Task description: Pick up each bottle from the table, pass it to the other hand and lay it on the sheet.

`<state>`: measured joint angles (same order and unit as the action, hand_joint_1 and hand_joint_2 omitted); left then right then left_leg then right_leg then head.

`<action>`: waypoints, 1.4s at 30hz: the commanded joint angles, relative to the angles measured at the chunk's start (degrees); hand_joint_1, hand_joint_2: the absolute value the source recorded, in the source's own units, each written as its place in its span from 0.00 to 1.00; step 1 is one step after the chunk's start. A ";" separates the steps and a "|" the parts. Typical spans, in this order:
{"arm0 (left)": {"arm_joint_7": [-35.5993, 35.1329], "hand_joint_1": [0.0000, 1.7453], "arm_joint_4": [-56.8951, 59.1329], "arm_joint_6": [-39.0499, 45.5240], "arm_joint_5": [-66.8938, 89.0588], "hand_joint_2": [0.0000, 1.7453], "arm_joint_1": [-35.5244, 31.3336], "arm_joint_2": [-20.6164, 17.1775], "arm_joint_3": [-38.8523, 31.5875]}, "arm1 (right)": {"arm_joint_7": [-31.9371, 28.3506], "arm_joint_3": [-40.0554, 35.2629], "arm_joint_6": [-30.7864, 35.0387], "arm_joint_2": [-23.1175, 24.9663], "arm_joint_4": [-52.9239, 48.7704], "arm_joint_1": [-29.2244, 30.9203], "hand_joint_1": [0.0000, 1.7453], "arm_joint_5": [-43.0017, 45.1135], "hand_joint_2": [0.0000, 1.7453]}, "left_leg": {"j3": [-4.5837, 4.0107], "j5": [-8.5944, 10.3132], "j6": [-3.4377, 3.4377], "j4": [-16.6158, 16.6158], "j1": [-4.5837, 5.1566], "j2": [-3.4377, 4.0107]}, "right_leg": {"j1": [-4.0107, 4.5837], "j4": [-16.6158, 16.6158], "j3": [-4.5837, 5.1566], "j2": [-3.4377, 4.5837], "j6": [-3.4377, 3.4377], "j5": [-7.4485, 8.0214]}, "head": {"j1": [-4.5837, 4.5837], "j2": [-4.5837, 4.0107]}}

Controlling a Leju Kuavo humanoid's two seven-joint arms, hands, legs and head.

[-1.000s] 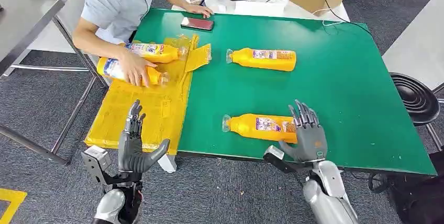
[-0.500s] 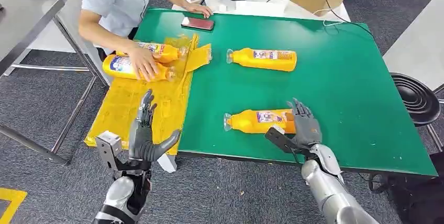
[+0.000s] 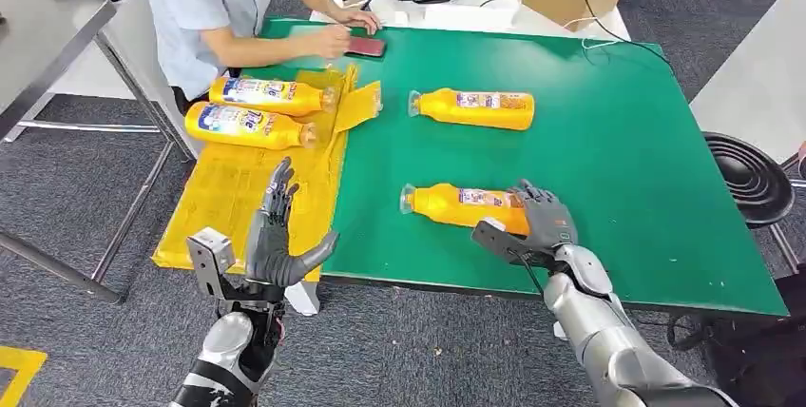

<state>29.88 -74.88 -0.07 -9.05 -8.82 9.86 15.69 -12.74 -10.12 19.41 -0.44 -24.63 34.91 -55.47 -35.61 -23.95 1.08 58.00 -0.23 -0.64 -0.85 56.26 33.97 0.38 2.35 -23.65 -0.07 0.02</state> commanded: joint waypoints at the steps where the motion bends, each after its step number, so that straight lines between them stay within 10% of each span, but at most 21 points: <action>1: -1.59 0.00 4.88 -1.87 -1.93 1.00 -3.27 -0.63 1.42 | 11.13 -6.70 -11.98 -1.81 7.57 1.76 1.00 -4.86 1.00 | 0.22 -0.02 -0.07 -0.09 -0.05 -0.10 | 0.07 -0.10 -0.28 -0.19 -0.11 -0.06 | 0.00 0.00; 8: -4.70 0.00 5.46 5.21 -2.03 1.00 -2.55 0.70 -1.16 | -3.72 2.50 -8.35 1.35 2.90 -1.87 1.00 7.66 1.00 | 0.69 -0.09 -0.08 -0.16 -0.08 -0.03 | 0.12 -0.24 -0.63 0.00 -0.13 -0.02 | 0.00 0.00; 25: -7.06 0.00 6.71 7.76 -3.19 1.00 -2.83 1.34 -2.11 | -6.04 3.33 -7.79 2.12 2.13 -2.40 1.00 9.42 1.00 | 0.71 -0.17 -0.09 -0.14 -0.06 0.11 | 0.14 -0.18 -0.66 0.18 -0.11 -0.02 | 0.00 0.00; 30: -12.12 0.00 16.35 9.88 -11.45 1.00 -5.11 0.80 0.50 | -17.89 3.63 -5.51 7.45 -11.77 -7.41 1.00 23.67 1.00 | 0.76 -0.17 -0.11 -0.18 -0.05 0.23 | 0.10 -0.17 -0.66 0.31 -0.13 0.00 | 0.02 0.00; 42: -13.27 0.00 10.96 -4.51 -11.61 1.00 -1.25 -3.43 13.28 | -22.25 -7.09 -7.48 8.04 -45.16 -20.75 1.00 45.91 1.00 | 0.18 -0.30 -0.08 -0.06 -0.02 0.15 | 0.05 0.00 -0.20 0.30 -0.09 -0.20 | 0.00 0.00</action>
<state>18.97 -64.89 1.81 -23.00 -10.74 10.71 19.19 -33.57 -11.49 12.28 7.01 -50.97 20.82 -14.48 -35.77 -24.10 1.06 57.99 -0.26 -0.59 -0.82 56.29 34.06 0.66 2.36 -23.69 -0.07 0.02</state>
